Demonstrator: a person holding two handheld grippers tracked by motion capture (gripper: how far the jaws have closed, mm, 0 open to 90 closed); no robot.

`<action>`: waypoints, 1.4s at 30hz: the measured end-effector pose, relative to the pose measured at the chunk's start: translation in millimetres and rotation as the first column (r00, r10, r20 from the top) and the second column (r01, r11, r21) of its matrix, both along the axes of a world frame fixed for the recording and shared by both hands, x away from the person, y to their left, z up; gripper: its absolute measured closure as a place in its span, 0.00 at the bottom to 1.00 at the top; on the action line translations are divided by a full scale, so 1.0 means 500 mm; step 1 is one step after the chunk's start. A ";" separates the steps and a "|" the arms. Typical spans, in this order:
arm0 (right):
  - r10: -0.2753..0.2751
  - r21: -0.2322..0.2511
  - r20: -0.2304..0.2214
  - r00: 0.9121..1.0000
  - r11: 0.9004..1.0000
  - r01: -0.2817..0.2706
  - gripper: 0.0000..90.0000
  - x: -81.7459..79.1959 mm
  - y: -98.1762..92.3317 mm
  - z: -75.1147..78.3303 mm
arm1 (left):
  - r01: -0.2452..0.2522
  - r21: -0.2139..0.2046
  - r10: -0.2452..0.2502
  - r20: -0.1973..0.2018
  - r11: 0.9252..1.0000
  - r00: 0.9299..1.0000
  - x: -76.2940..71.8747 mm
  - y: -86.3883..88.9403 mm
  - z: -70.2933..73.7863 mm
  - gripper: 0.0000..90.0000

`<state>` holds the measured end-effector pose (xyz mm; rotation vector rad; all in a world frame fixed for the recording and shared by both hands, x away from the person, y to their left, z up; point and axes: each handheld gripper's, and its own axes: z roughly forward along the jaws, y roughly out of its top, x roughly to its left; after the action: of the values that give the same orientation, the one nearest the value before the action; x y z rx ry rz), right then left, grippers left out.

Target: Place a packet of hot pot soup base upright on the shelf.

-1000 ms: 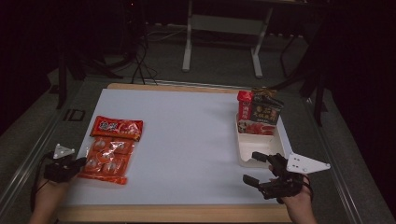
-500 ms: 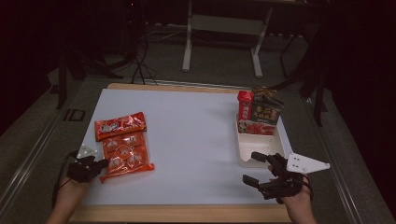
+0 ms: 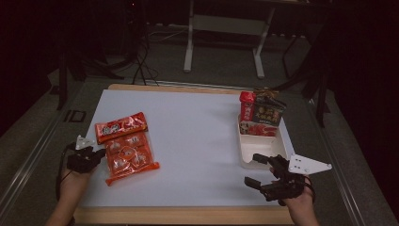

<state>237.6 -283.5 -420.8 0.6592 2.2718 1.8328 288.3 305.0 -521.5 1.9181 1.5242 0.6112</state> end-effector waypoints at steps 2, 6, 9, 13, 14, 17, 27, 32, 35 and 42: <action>0.004 0.000 -0.001 1.000 1.000 -0.004 0.16 0.000 0.001 -0.001 | -0.008 -0.014 0.008 -0.005 1.000 1.000 0.014 0.004 -0.005 1.00; 0.007 -0.003 -0.002 1.000 1.000 -0.007 0.16 0.000 0.002 -0.002 | 0.003 0.008 -0.003 -0.026 1.000 1.000 0.034 -0.007 -0.019 1.00; 0.006 -0.004 -0.004 1.000 1.000 -0.006 0.16 0.001 0.002 -0.003 | -0.012 0.005 0.012 -0.027 1.000 1.000 0.041 -0.010 -0.019 1.00; 0.003 -0.003 -0.006 1.000 1.000 -0.003 0.16 0.000 0.001 -0.002 | 0.005 0.009 -0.005 -0.034 1.000 0.999 0.043 -0.013 -0.020 1.00; 0.003 -0.003 -0.005 1.000 1.000 -0.003 0.16 0.000 0.002 -0.002 | 0.007 0.009 -0.007 -0.037 1.000 0.999 0.044 -0.015 -0.020 1.00; 0.006 -0.004 -0.003 1.000 1.000 -0.006 0.16 -0.003 0.004 0.000 | 0.026 0.014 -0.026 -0.039 1.000 0.999 0.049 -0.030 -0.018 1.00; 0.001 0.000 -0.004 1.000 1.000 -0.001 0.16 -0.006 -0.004 -0.002 | 0.173 0.004 -0.173 -0.033 0.985 0.984 0.075 -0.158 -0.015 1.00; 0.001 0.001 -0.007 1.000 1.000 -0.001 0.16 -0.006 -0.006 -0.003 | 0.220 0.000 -0.220 -0.034 0.976 0.975 0.089 -0.207 -0.014 1.00; 0.002 0.002 -0.006 1.000 1.000 -0.002 0.16 -0.006 -0.007 -0.004 | 0.246 0.003 -0.246 -0.034 0.969 0.969 0.094 -0.231 -0.014 1.00; 0.008 0.001 -0.005 1.000 1.000 -0.008 0.16 -0.013 -0.009 -0.005 | 0.289 -0.009 -0.290 -0.030 0.957 0.957 0.101 -0.281 -0.015 1.00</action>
<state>231.2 -288.0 -423.3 0.6566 2.2805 1.8375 338.7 164.6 -529.2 2.1034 1.2265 0.4485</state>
